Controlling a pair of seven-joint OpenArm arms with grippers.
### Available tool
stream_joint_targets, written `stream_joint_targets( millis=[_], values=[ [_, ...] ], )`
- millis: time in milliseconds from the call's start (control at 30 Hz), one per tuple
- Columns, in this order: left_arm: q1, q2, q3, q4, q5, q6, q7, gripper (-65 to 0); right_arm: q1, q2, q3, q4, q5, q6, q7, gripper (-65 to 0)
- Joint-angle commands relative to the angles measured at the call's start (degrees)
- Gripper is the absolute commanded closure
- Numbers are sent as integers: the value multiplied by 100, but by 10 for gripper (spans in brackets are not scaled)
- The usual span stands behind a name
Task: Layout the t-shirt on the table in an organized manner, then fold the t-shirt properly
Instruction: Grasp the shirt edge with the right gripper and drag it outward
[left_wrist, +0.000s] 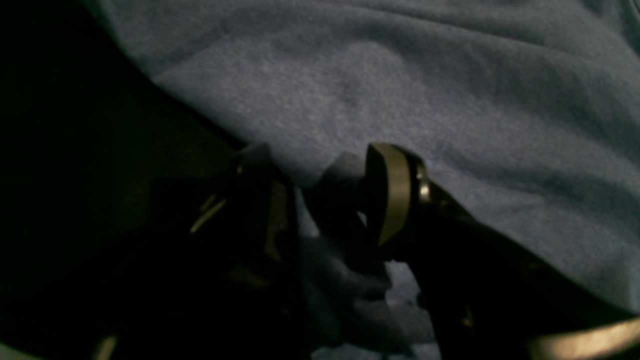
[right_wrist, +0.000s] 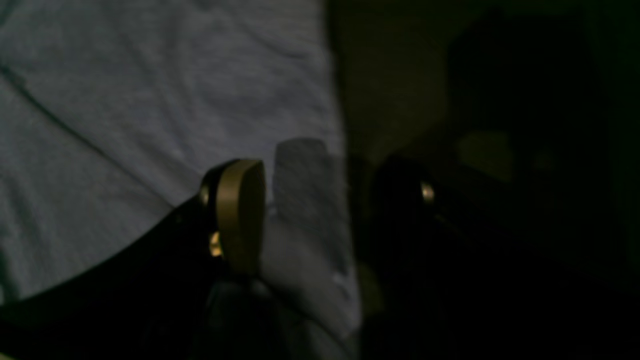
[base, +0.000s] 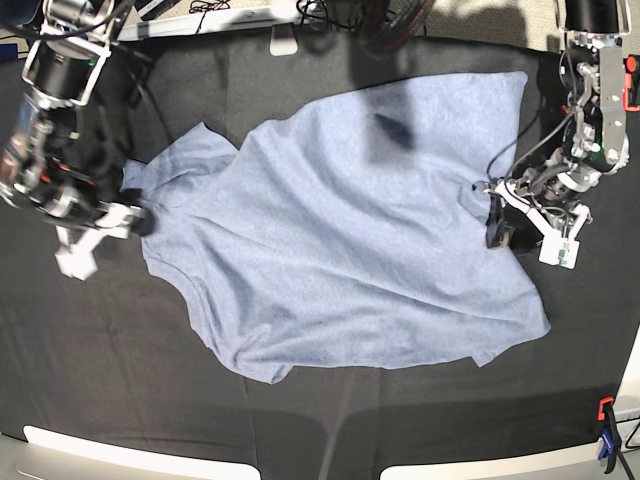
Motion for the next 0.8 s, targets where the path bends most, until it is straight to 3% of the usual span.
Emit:
stream_joint_targets(
  millis=[0,167,233,333,467,600,767],
  values=[
    [-92,-63,-35,118,-57,0,-162,-280,52,13,-105,57,-24,-90,-66,-366],
    [-92,-63,-35,118,-57,0,-162,-280,52,-190,-442,57,-24,-197,-59,-364],
    [-92,-63,-35,118,-57,0,-162,-280,55,-291,-459,57,-24,-195,-55,-335],
    [-92,-63,-35,116,-55,0,-162,-280,52,-380,-457,57,-28,-195,-50,-222],
    [-90,-63,-35,116,-57,0,-142,-280,66,-341,-457,101,-437,-195,7,-14],
    [-90,-63,-35,116,-55,0,-133,-280,63,-151,-343,247,-1029,-254,48,0],
    [-70,-63,-35,116,-57,0,-48,-280,46,22,407,262,-1578,-293,-46,0]
  ],
)
